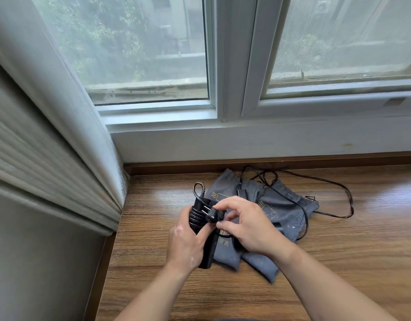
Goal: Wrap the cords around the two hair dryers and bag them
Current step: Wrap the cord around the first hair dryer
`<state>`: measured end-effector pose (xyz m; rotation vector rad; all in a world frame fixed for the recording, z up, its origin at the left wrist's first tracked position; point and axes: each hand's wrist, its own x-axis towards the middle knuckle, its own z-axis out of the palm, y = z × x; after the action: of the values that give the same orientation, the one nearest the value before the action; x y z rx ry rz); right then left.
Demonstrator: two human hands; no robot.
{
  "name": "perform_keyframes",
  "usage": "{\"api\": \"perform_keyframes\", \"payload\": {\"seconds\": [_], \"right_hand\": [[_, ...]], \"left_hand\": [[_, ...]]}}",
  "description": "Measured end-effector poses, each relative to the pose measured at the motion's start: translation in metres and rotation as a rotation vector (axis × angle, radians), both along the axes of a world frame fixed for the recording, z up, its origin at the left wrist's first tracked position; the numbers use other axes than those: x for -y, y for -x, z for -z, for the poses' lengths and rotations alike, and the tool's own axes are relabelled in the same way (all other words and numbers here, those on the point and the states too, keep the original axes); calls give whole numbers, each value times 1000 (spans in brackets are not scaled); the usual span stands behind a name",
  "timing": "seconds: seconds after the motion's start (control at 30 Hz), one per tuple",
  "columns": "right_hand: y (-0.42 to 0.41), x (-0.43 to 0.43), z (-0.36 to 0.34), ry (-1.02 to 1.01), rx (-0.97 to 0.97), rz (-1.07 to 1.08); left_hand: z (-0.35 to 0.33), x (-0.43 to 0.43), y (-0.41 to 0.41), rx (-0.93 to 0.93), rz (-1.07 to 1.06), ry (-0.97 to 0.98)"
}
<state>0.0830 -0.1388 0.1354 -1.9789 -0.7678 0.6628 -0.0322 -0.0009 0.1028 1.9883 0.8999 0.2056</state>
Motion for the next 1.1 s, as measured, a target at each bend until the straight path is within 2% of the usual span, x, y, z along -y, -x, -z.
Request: {"api": "perform_keyframes", "payload": {"seconds": [0.23, 0.4, 0.8, 1.1], "right_hand": [[-5, 2, -12, -20, -190, -45], [-14, -1, -21, 23, -118, -83], [-11, 0, -21, 93, 111, 146], [-7, -2, -28, 145, 195, 234]], "left_hand": [[-7, -1, 0, -1, 98, -51], [-8, 1, 0, 14, 93, -2], [-14, 10, -5, 72, 31, -33], [-15, 15, -4, 112, 15, -4]]}}
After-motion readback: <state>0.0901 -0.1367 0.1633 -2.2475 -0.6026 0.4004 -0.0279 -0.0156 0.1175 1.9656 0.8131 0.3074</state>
